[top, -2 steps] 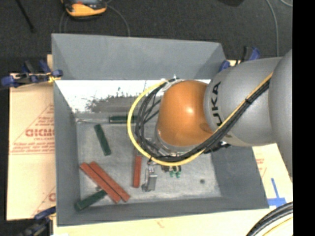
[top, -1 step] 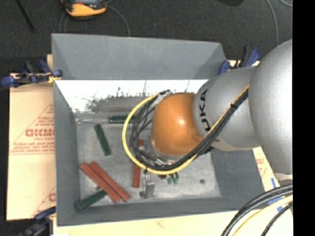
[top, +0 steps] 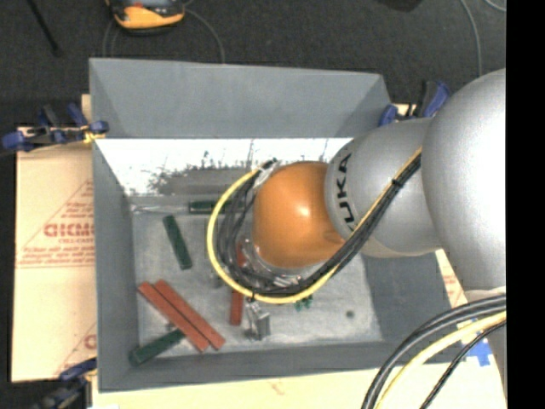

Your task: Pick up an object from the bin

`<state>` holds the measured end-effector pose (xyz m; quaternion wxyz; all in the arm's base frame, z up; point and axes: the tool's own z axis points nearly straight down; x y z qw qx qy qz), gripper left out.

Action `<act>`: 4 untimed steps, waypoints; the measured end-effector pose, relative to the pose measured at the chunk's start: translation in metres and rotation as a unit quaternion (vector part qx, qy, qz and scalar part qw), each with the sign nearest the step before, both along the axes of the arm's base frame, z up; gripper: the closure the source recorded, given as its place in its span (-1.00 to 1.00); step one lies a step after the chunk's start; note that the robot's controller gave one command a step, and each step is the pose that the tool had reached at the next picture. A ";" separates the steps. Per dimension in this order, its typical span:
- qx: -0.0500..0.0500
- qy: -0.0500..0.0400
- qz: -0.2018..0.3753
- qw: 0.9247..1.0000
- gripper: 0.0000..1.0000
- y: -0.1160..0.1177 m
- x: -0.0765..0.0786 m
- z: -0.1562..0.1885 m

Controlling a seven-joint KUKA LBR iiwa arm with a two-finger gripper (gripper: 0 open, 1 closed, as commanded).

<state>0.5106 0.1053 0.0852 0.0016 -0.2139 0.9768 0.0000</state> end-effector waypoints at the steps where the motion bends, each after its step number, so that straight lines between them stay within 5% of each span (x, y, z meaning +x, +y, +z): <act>1: 0.000 -0.001 0.077 0.997 1.00 -0.040 0.017 -0.014; 2: 0.001 -0.001 0.077 0.997 1.00 -0.039 0.017 -0.014; 3: 0.000 0.003 0.107 0.994 1.00 -0.036 0.009 0.046; 4: -0.001 0.003 0.112 0.994 1.00 -0.034 0.010 0.061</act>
Offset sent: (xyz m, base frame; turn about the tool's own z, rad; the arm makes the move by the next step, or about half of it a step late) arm 0.0000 0.0000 0.0000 0.0000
